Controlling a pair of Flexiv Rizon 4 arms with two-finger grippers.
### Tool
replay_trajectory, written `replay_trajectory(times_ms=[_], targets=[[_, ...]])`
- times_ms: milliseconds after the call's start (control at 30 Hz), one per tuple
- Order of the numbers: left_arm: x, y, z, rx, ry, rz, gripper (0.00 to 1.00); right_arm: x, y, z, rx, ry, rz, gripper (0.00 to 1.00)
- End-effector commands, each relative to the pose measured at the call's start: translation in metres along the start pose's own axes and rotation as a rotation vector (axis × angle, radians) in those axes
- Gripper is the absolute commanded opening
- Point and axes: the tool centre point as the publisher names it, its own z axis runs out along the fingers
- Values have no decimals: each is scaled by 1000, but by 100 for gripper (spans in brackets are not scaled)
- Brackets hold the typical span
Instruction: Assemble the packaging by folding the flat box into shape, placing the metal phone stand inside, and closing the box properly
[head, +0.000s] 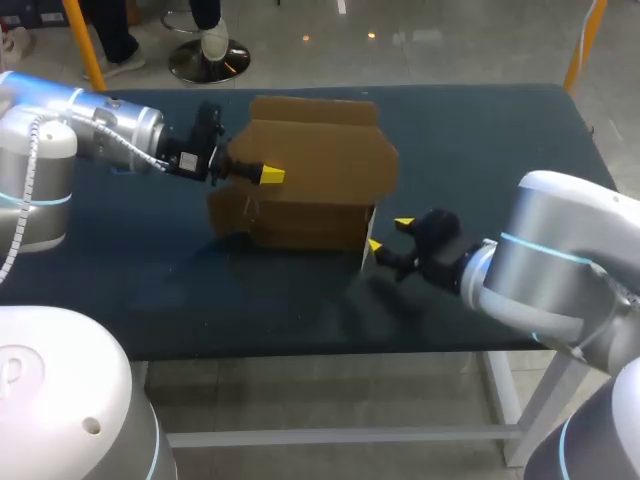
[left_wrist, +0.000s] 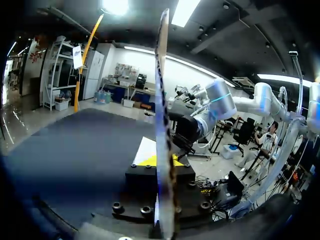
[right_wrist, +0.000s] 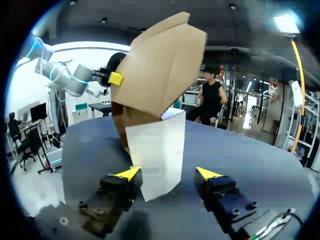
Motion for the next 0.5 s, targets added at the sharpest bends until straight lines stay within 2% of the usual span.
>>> replay_trajectory(times_ms=[33, 167, 333, 500], targets=[[-1, 3, 1, -3, 3, -1, 0, 3, -5, -3, -22, -2, -1, 73], [-1, 3, 1, -3, 3, -1, 0, 1, -8, -3, -23, 26, 0, 71], [-1, 3, 1, -3, 3, -1, 0, -5, -12, -5, -39, 146, 1, 69], [-1, 3, 1, -3, 3, -1, 0, -10, -16, -12, -27, 211, -8, 70]])
